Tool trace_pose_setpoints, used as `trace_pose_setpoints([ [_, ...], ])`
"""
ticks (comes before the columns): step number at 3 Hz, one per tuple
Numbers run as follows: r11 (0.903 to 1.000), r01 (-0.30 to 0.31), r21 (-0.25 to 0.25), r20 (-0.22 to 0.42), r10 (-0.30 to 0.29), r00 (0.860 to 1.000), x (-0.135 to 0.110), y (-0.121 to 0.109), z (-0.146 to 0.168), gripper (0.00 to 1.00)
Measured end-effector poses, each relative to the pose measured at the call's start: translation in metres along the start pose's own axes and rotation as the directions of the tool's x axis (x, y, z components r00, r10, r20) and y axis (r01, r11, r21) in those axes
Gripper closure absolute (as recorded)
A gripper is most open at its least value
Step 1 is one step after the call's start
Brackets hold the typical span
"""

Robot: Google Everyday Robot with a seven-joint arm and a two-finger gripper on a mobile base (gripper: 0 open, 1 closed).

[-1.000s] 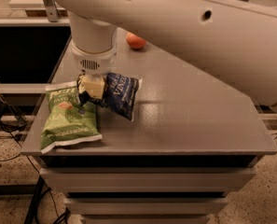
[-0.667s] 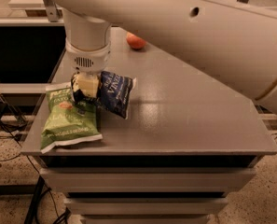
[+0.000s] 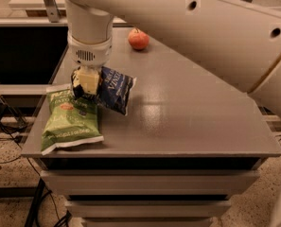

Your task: Move blue chip bag near green jalapeno chip bag

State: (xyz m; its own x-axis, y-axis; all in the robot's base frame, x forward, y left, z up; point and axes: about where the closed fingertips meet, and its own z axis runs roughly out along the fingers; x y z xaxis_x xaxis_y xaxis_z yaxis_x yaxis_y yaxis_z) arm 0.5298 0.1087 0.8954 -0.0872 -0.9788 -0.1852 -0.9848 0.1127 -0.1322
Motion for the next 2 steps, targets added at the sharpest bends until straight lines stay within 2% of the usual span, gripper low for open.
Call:
trace_pose_setpoints([
  [1,1.0000,0.000,-0.005,0.005,0.000,1.000,-0.0017,-0.0056,-0.0013,0.12],
  [2,0.9999,0.003,-0.011,0.008,-0.003,1.000,-0.0034,-0.0090,-0.0019,0.00],
])
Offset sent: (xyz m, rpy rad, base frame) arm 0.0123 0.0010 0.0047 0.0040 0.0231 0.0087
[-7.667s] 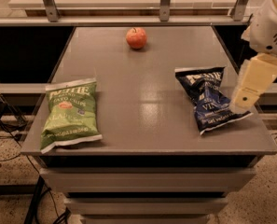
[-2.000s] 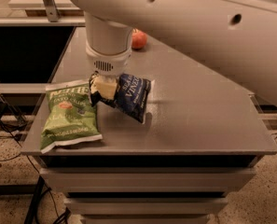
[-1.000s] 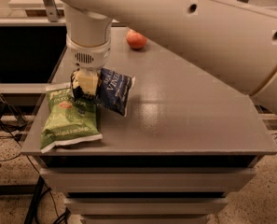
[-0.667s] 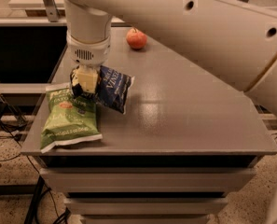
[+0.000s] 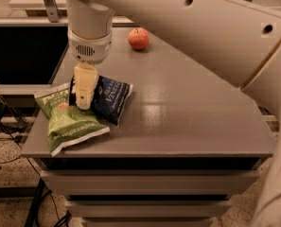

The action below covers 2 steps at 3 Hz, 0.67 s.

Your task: Move blue chip bag near green jalapeno chip bag

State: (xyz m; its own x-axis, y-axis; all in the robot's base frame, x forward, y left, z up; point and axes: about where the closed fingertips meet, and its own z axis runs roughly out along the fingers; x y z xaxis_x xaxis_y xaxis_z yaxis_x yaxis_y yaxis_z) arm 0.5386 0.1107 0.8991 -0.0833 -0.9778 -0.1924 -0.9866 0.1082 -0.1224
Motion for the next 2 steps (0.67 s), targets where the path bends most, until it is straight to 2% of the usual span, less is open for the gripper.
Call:
trace_pose_setpoints([
  [2,0.9997,0.011,-0.022,0.016,-0.011,1.000,0.0028,-0.0058,-0.0070,0.00],
])
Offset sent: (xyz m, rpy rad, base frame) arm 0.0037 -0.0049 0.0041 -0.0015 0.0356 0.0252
